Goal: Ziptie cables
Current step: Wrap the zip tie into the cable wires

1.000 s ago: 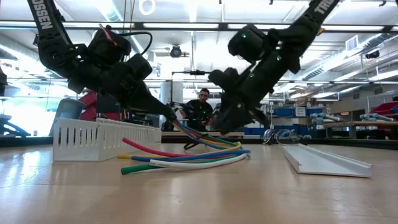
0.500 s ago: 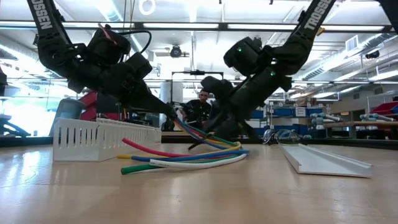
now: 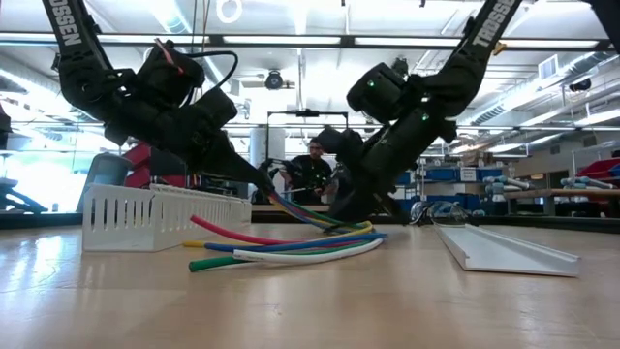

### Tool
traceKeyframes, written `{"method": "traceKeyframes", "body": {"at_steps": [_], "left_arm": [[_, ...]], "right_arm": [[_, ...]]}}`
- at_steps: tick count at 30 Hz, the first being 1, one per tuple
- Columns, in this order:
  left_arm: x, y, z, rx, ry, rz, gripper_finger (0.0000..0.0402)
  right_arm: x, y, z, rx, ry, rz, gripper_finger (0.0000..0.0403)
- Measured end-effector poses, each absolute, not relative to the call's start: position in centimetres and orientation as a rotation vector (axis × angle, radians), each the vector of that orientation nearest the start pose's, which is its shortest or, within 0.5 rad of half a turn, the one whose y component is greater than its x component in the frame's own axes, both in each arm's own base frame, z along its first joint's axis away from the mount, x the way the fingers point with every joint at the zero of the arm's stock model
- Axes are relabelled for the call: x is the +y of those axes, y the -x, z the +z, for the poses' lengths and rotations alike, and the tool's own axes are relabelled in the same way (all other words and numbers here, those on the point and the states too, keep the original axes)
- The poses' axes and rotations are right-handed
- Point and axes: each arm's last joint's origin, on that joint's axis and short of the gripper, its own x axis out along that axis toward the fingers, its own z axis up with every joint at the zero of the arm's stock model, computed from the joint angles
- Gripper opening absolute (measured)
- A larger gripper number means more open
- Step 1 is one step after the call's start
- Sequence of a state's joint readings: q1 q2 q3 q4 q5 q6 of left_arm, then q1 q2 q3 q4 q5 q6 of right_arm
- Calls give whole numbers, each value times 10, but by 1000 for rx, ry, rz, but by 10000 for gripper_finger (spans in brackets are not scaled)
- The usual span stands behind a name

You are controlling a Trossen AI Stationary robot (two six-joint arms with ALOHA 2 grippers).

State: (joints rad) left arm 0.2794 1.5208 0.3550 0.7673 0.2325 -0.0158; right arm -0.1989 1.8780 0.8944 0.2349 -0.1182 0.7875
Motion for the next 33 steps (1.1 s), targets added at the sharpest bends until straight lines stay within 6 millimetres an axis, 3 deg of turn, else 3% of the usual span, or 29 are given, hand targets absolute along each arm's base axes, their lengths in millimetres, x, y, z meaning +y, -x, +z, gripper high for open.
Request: {"method": "traceKeyframes", "body": {"at_steps": [6,13,23,33], "left_arm": [[64,-238,131,380,112,84,32],[70,-229,148,364,76,170,32],[70,-207,167,425,29,299,32],[68,-198,191,314,4,321,32]], "right_arm": [[-61,-336,137,741,-828,-453,4],[-48,-327,153,777,-788,-483,2],[-33,-326,153,796,-780,-479,2],[-25,-323,150,842,-775,-500,2]]}}
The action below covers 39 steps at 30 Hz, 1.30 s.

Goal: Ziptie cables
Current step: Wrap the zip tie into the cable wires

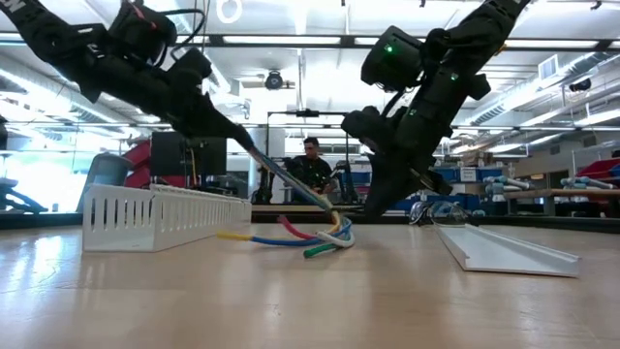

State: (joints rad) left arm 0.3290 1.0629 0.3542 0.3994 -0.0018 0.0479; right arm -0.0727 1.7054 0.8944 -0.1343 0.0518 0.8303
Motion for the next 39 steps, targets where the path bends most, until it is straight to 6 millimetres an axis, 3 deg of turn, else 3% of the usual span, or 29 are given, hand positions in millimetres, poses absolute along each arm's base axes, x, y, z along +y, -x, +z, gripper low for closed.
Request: {"method": "traceKeyframes", "body": {"at_steps": [8,16,22,28,39], "left_arm": [[66,-196,179,419,90,308,35],[64,-198,177,422,131,242,144],[64,-198,178,403,143,226,197],[63,-204,187,288,203,137,204],[71,-230,166,175,529,156,181]], "right_arm": [[-26,-325,152,807,-756,-506,2],[-26,-327,154,785,-754,-495,3],[-27,-327,154,781,-751,-495,3],[-27,-333,159,692,-691,-503,4],[-16,-346,175,449,-569,-545,4]]}}
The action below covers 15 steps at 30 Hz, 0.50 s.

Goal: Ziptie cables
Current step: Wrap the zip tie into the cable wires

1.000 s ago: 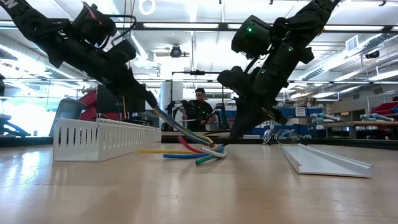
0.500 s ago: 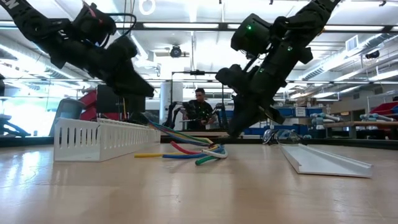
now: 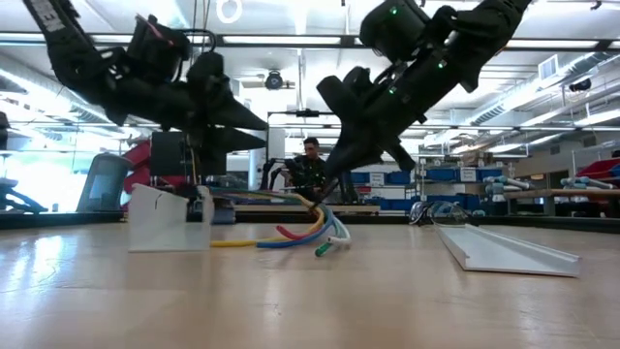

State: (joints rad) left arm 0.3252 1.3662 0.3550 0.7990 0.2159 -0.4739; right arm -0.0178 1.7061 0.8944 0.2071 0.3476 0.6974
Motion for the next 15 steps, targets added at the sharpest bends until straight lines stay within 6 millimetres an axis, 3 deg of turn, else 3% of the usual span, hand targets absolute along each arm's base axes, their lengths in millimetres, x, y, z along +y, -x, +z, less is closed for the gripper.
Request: {"method": "traceKeyframes", "body": {"at_steps": [15], "left_arm": [[84,-268,138,80,717,149,172]], "right_arm": [[-11,-348,175,421,-508,-546,4]]}}
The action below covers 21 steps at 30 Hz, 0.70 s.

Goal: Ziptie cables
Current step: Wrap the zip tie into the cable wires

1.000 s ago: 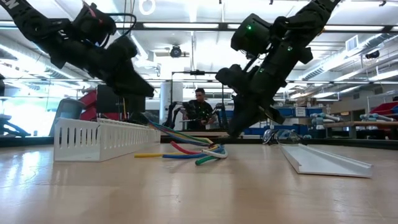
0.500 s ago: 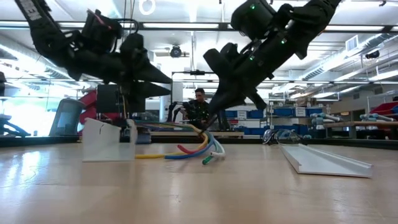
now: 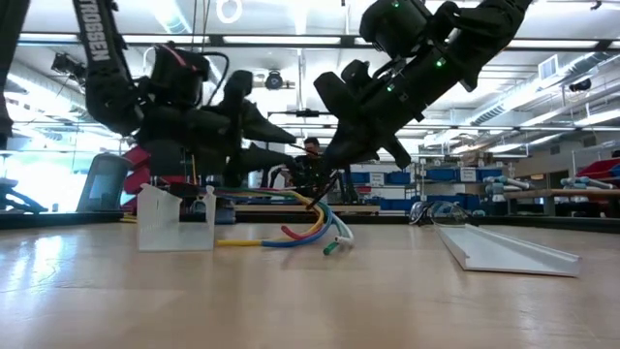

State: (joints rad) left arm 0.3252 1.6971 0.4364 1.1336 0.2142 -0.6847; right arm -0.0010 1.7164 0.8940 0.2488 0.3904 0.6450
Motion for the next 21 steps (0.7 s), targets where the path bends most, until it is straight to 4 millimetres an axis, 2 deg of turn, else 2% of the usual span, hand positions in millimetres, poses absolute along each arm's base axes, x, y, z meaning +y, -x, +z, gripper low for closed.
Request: {"method": "traceKeyframes", "body": {"at_steps": [7,12,21], "left_arm": [[90,-284,144,46,709,152,172],[92,-284,142,52,709,202,167],[97,-282,142,47,709,236,133]], "right_arm": [[-11,-346,172,450,-526,-564,4],[-9,-347,172,449,-505,-559,4],[-9,-347,172,452,-504,-553,4]]}}
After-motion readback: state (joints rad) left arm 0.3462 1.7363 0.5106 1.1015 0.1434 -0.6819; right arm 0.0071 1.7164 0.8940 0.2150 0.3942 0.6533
